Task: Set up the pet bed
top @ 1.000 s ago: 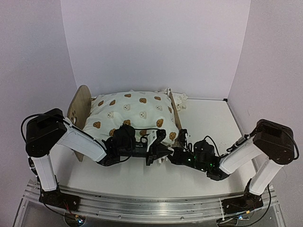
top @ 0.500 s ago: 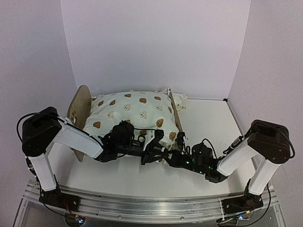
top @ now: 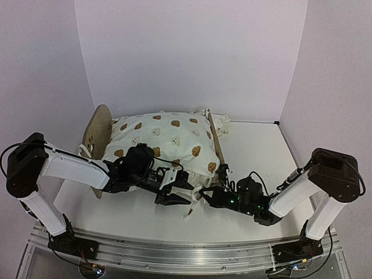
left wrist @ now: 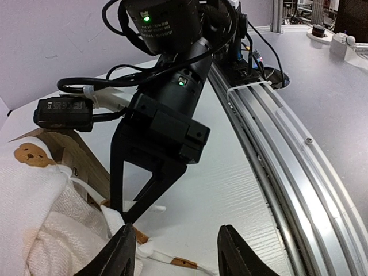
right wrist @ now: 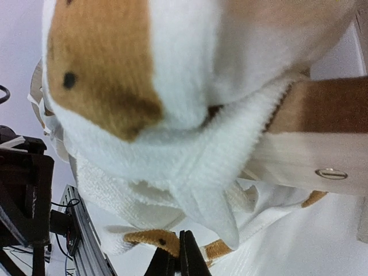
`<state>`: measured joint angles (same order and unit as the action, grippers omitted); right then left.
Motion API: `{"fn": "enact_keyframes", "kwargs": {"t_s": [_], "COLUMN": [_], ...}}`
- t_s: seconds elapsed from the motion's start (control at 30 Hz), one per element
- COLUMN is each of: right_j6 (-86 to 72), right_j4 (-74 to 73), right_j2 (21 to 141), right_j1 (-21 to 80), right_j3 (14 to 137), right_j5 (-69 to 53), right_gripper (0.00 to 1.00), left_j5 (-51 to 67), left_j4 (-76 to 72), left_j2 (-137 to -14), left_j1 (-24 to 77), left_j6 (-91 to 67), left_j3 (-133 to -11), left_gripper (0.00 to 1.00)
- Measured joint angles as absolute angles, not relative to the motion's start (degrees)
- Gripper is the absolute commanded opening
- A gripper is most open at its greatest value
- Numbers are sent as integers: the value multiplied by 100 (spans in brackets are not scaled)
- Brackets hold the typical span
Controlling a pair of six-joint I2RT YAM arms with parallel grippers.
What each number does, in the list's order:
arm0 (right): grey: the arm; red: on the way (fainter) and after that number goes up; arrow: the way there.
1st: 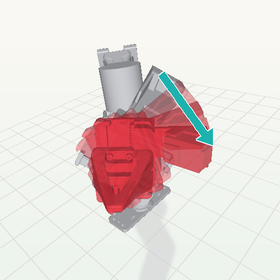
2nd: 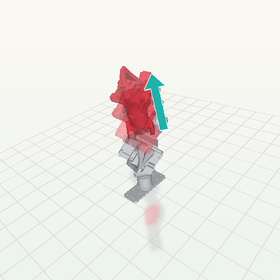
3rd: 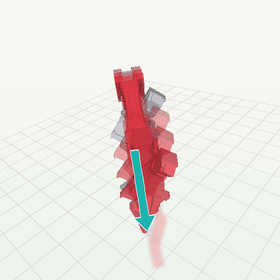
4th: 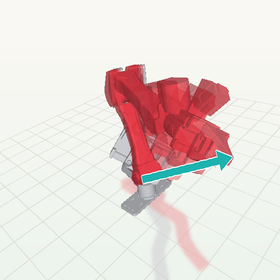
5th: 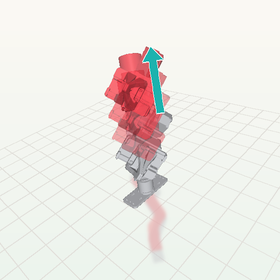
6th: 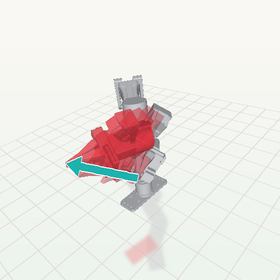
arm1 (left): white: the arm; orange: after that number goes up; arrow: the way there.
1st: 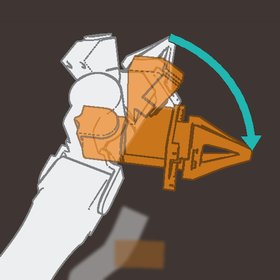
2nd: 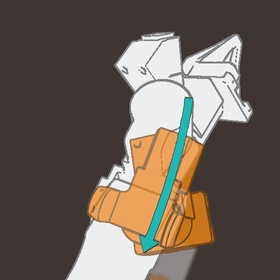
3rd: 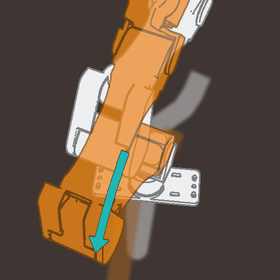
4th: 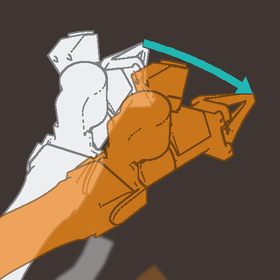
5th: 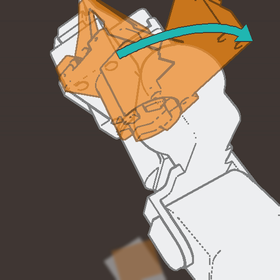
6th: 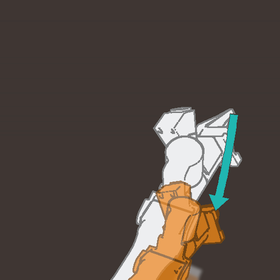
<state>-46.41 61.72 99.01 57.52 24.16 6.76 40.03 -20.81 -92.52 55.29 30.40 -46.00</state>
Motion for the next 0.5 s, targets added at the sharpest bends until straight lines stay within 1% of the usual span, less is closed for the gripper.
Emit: {"fn": "enact_keyframes", "kwargs": {"t_s": [0.1, 0.17, 0.33, 0.5], "right_j6": [-4638, -4611, -4500, -4412], "right_j4": [5667, 5189, 3911, 2888], "right_j2": [9574, 9293, 8585, 8329], "right_j1": [5752, 5754, 5785, 5797], "right_j3": [2399, 2402, 2427, 2549], "right_j5": [640, 576, 378, 123], "right_gripper": [2, 2, 1, 1], "left_j5": [3827, 3705, 3448, 3118], "left_j4": [-2075, -2061, -1933, -1894], "left_j2": [-9327, -9408, -9617, -9948], "left_j1": [5529, 5543, 5742, 5946], "left_j6": [2945, 2830, 2937, 3263], "left_j3": [-4611, -4615, -4581, -4434], "left_gripper": [40, 39, 43, 44]}}
